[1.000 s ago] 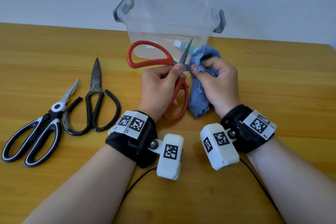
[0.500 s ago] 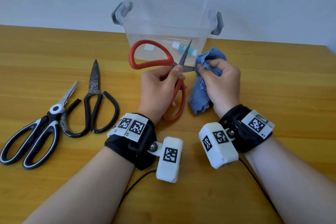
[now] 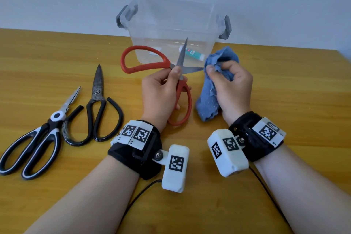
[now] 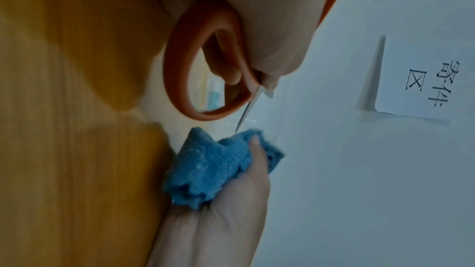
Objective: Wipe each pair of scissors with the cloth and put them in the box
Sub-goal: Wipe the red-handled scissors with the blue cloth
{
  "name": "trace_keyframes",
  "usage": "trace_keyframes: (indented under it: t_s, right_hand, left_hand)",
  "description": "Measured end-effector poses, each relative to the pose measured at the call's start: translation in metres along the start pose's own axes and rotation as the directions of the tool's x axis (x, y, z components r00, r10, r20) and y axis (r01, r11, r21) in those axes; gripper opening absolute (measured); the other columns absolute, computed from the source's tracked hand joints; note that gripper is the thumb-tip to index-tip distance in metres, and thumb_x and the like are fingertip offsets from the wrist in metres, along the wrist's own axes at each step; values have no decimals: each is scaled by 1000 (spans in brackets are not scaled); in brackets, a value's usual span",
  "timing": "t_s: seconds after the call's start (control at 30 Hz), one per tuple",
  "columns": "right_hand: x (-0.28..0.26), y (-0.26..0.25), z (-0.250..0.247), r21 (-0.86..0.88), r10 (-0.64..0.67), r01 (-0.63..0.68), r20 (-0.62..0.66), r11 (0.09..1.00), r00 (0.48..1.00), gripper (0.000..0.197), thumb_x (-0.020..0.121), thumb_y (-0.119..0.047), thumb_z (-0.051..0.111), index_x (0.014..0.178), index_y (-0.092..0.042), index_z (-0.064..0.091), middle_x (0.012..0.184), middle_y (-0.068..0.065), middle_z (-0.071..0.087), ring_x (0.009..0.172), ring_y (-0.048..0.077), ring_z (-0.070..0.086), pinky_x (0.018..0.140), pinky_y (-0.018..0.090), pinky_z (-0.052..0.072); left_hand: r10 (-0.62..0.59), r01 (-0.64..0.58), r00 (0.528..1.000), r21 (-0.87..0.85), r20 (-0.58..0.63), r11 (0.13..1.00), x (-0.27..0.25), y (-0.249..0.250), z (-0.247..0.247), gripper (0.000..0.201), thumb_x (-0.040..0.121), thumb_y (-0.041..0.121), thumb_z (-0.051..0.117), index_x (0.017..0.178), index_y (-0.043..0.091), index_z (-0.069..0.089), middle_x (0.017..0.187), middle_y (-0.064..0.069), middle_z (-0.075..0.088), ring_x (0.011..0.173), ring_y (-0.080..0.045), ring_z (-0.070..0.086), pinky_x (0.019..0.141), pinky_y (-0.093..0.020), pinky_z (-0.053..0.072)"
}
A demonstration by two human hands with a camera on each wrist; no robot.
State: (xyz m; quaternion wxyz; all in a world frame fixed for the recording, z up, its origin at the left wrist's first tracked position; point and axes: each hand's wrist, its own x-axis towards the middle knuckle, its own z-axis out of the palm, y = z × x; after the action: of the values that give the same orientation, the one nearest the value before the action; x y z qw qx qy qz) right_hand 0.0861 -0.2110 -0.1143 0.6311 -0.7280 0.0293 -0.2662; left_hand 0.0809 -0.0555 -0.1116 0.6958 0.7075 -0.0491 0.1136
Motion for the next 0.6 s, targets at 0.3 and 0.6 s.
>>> trace_keyframes:
  t_s: [0.3, 0.6]
  right_hand:
    - [0, 5, 1, -108, -22, 26, 43, 994, 999, 12, 87, -15, 78, 79, -18, 69, 73, -4, 70, 69, 7, 64, 63, 28, 53]
    - [2, 1, -2, 45, -108, 118, -172, 992, 979, 18, 86, -12, 78, 81, -25, 67, 81, -12, 69, 79, 2, 65, 72, 20, 51]
  left_hand:
    - [-19, 21, 999, -48, 44, 999, -2, 1, 0, 35, 107, 18, 56, 77, 5, 70, 70, -17, 73, 49, -29, 67, 32, -19, 37]
    - [-53, 53, 998, -34, -14, 998, 0, 1, 1, 32, 107, 20, 54, 80, 12, 68, 71, 2, 75, 66, -19, 76, 33, -22, 42]
